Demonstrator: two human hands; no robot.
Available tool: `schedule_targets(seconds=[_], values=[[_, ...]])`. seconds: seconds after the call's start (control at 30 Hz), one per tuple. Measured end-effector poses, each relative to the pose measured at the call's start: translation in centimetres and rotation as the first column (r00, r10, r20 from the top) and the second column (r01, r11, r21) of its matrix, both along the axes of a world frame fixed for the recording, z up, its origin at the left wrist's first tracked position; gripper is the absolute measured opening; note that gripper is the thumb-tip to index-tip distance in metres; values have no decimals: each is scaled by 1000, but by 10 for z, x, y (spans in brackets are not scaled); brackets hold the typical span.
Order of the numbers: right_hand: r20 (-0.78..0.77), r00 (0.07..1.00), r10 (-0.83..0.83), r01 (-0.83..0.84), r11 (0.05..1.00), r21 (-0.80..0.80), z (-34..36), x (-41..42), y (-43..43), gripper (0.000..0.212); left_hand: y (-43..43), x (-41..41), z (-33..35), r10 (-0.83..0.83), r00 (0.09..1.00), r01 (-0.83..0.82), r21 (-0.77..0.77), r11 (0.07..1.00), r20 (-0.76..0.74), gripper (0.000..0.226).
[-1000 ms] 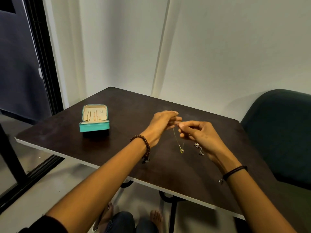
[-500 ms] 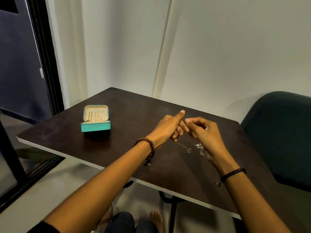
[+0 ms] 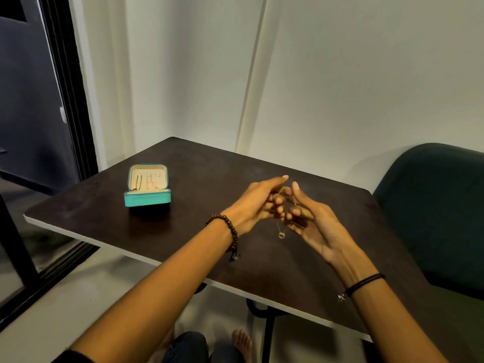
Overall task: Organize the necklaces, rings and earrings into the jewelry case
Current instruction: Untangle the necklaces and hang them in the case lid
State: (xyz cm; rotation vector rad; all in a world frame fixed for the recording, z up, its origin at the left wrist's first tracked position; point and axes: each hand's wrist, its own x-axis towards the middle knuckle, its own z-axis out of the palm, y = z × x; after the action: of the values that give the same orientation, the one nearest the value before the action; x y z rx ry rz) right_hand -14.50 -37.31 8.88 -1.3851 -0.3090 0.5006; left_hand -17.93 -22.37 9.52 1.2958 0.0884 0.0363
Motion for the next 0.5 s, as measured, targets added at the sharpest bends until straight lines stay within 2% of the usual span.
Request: schedule_targets(seconds=[0.1, 0.2, 0.37, 0.43, 0.5], values=[[-39, 999, -11, 13, 999, 48, -6, -5, -2, 44, 6, 0, 2, -8, 1000, 7, -114, 994, -7, 30], [-40, 999, -35, 36, 998, 43, -8, -8, -1, 41, 8, 0, 2, -15, 1000, 14, -155, 988, -5, 27], [81, 997, -10, 14, 999, -41, -6, -12, 2, 40, 7, -1, 1, 4, 1000, -3, -204, 979, 6, 23], [111, 994, 12, -9, 1000, -28, -6, -14, 2, 36, 6, -1, 2, 1, 1000, 1, -193, 981, 9, 25], [126, 992, 27, -30, 999, 20, -4, -16, 4, 27, 6, -2, 1, -2, 1000, 3, -92, 996, 12, 33]])
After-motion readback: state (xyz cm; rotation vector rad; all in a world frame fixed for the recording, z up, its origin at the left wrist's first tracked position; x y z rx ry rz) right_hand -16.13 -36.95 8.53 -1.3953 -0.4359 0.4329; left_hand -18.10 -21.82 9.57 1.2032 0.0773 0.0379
